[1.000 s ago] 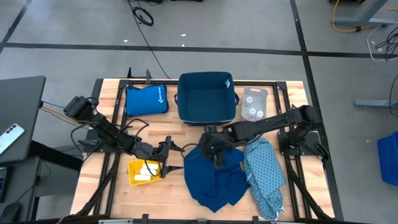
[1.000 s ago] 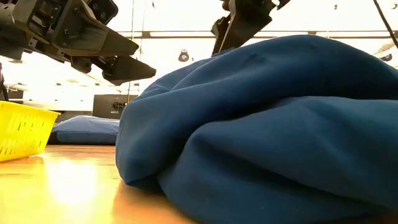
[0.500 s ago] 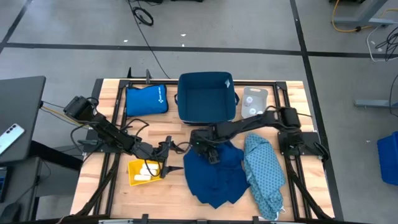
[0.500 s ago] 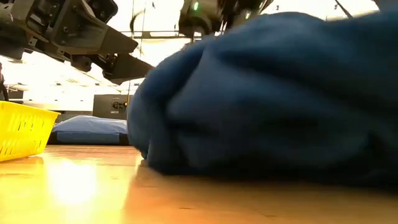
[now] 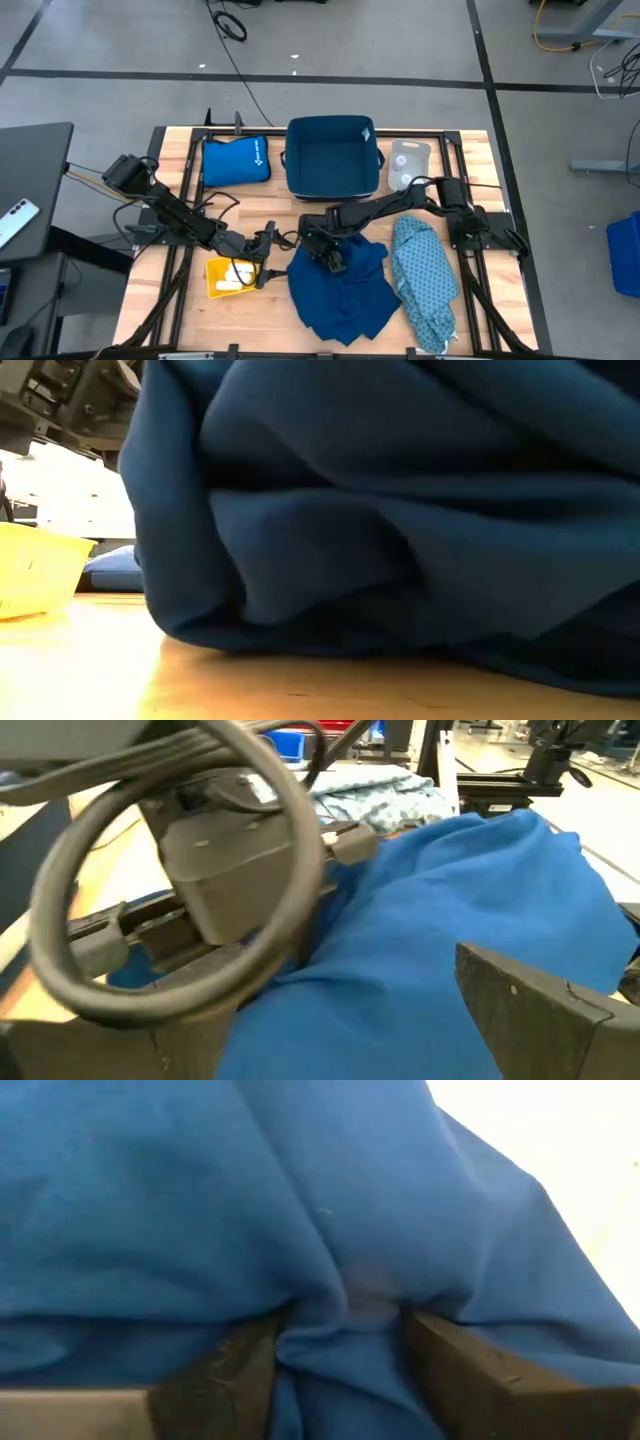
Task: Pick & Place Medicine items
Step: Adjust the blue patient gown
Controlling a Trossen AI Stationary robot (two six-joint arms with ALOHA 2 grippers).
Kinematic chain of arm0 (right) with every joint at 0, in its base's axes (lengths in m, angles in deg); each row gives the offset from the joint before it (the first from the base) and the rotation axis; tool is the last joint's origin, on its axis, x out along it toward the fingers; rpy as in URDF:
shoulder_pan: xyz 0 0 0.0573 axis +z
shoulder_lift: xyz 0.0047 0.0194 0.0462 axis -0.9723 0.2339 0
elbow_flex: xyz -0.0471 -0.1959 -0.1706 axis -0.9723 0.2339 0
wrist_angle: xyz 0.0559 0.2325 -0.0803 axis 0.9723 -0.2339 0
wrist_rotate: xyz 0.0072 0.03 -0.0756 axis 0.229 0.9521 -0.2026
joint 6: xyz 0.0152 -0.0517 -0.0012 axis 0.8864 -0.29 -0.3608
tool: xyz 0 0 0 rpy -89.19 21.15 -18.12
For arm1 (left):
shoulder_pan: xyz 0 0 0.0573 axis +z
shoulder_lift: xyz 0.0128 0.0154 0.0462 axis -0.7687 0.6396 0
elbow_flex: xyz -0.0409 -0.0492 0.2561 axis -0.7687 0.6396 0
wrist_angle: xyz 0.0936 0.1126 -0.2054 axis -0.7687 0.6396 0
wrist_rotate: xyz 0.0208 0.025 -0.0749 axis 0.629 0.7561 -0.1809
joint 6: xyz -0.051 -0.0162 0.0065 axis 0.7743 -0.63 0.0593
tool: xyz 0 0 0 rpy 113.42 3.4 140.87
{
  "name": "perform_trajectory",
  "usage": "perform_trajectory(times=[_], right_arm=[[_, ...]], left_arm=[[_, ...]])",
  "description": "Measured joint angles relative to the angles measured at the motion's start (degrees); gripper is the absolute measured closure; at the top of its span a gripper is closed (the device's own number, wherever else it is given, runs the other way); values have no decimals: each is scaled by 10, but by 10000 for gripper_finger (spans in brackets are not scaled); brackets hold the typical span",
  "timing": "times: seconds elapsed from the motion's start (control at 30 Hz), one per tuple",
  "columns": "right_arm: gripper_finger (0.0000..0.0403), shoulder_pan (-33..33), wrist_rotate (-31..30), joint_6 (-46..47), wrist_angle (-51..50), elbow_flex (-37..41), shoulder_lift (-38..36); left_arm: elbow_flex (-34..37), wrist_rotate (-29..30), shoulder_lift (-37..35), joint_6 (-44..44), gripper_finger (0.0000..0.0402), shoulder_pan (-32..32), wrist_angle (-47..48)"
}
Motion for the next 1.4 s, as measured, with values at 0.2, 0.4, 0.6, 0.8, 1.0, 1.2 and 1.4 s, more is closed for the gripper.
perform_trajectory(times=[0.2, 0.4, 0.6, 0.8, 1.0, 1.2, 1.4], right_arm=[[242, 8, -56, 44, 24, 8, -34], [231, 19, -229, 44, 15, 11, -96], [205, 50, -341, 52, 8, 10, -155], [190, 93, -397, 93, -5, 9, -193], [190, 160, -414, 148, -20, 9, -207], [190, 238, -425, 224, -25, 8, -204], [190, 316, -423, 275, 14, 7, -189]], left_arm=[[0, 3, 0, 2, 38, 1, 3], [0, 2, 0, 1, 38, -1, 4], [0, 2, 0, -1, 38, -4, 4], [0, -1, 0, -2, 38, -3, 2], [-3, -56, 0, 2, 38, -3, -21], [-40, -72, 0, 0, 38, -4, 34], [-69, -73, 0, -2, 38, -26, 91]])
